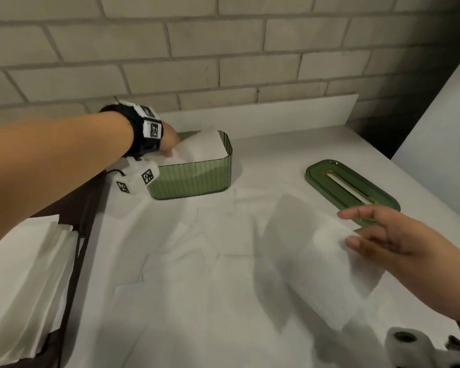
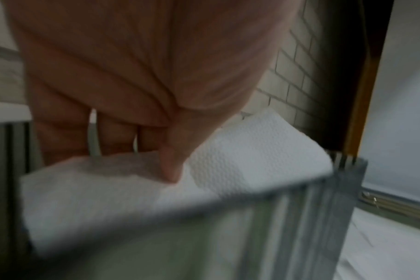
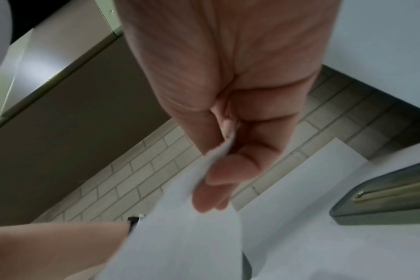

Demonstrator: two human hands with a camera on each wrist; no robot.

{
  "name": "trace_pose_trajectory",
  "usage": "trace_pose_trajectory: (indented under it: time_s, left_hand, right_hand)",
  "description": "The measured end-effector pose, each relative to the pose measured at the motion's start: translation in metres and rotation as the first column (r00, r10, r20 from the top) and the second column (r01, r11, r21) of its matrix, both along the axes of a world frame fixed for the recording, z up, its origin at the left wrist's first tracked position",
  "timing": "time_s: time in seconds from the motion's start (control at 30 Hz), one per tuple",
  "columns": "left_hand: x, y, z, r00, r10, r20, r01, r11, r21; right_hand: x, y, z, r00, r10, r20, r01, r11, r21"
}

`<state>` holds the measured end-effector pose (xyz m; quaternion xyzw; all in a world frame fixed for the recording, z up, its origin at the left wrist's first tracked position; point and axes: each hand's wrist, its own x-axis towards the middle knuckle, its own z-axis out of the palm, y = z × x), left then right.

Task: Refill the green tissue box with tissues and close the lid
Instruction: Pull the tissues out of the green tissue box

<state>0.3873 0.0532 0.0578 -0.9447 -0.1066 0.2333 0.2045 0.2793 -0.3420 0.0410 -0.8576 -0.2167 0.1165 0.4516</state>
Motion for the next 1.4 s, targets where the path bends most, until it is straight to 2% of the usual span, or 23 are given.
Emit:
trace_pose_trajectory:
  time_s: [0.07,0.2,0.37,0.47,0.57,0.77,0.93,1.03,1.17,1.3,1.37,1.4]
  left_hand:
    - [0.001,-0.003,-0.007,1.000,0.002,-0.024,-0.001,1.000,0.007]
    - [0.005,-0.006,-0.009,0.998,0.057,-0.004,-0.057,0.995,-0.081]
    - [0.007,-0.006,0.003,0.988,0.144,0.049,-0.130,0.967,-0.220]
    - [0.006,-0.011,0.008,0.985,0.131,0.111,-0.101,0.965,-0.242]
    - [0.005,-0.021,0.006,0.986,0.059,0.159,-0.009,0.955,-0.298]
    - [0.015,-0.033,-0.008,0.996,0.075,0.053,-0.054,0.943,-0.330]
    - [0.019,-0.034,-0.011,0.985,0.127,-0.114,-0.168,0.835,-0.525]
    - [0.022,-0.036,-0.011,0.986,0.084,-0.144,-0.151,0.811,-0.566]
    - [0.017,-0.035,-0.004,0.997,-0.002,-0.075,-0.033,0.888,-0.458]
    - [0.004,-0.016,-0.001,0.997,0.015,-0.074,-0.035,0.961,-0.276]
    - [-0.004,-0.007,0.007,0.997,0.051,-0.063,-0.067,0.960,-0.270]
    - [-0.007,-0.004,0.014,0.996,0.089,-0.017,-0.090,0.944,-0.318]
  right_hand:
    - [0.005,-0.006,-0.006,1.000,-0.005,0.028,0.005,1.000,0.001]
    - [0.013,-0.009,-0.009,0.997,-0.029,0.078,0.033,0.998,-0.049]
    - [0.032,-0.005,0.015,0.989,0.010,0.151,0.007,0.994,-0.112]
    - [0.049,0.003,0.032,0.969,0.011,0.248,0.028,0.988,-0.153]
    - [0.059,0.014,0.048,0.953,0.027,0.300,0.017,0.990,-0.142]
    - [0.059,0.029,0.049,0.949,0.092,0.301,-0.045,0.986,-0.159]
    - [0.069,0.026,0.046,0.947,0.147,0.287,-0.100,0.980,-0.173]
    - [0.076,0.028,0.052,0.940,0.148,0.306,-0.103,0.982,-0.160]
    - [0.088,0.039,0.069,0.933,0.161,0.322,-0.126,0.984,-0.128]
    - [0.101,0.061,0.087,0.942,0.197,0.273,-0.186,0.980,-0.067]
    - [0.109,0.077,0.093,0.942,0.207,0.264,-0.205,0.978,-0.033]
    - [0.114,0.086,0.096,0.941,0.213,0.265,-0.216,0.976,-0.019]
